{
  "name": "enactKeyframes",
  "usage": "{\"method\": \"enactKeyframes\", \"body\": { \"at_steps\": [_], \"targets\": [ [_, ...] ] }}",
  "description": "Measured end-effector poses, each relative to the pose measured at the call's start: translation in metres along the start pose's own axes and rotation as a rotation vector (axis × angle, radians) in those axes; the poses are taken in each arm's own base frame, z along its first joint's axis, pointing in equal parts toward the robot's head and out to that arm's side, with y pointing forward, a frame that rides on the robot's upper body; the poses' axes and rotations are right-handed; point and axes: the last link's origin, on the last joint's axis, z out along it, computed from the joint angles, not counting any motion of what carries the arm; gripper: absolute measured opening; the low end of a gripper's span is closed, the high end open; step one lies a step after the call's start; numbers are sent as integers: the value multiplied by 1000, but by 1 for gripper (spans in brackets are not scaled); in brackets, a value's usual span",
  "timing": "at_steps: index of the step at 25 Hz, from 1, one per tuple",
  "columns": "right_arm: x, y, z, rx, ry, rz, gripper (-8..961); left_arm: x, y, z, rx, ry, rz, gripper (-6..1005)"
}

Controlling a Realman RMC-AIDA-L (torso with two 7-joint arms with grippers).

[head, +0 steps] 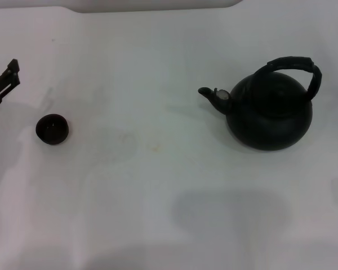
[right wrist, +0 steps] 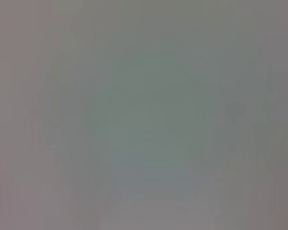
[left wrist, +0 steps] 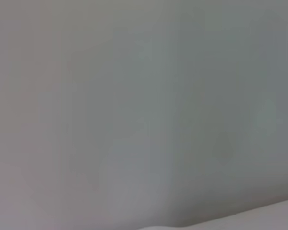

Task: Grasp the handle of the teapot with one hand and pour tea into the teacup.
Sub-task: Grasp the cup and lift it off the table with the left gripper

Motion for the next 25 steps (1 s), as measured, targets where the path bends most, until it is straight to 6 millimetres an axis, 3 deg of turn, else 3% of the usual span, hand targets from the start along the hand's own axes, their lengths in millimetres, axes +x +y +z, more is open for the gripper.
{"method": "enactKeyframes", "body": {
  "at_steps": [9,17,25],
  "targets": [
    [-8,2,3,-115,95,-99,621,4,1,6,-5,7,7,876],
    [-21,17,26,-122,255,-259,621,3,1,6,-5,4,5,875],
    [-21,21,26,-130,266,-242,620,2,2,4,-8,5,-8,875]
  ]
}}
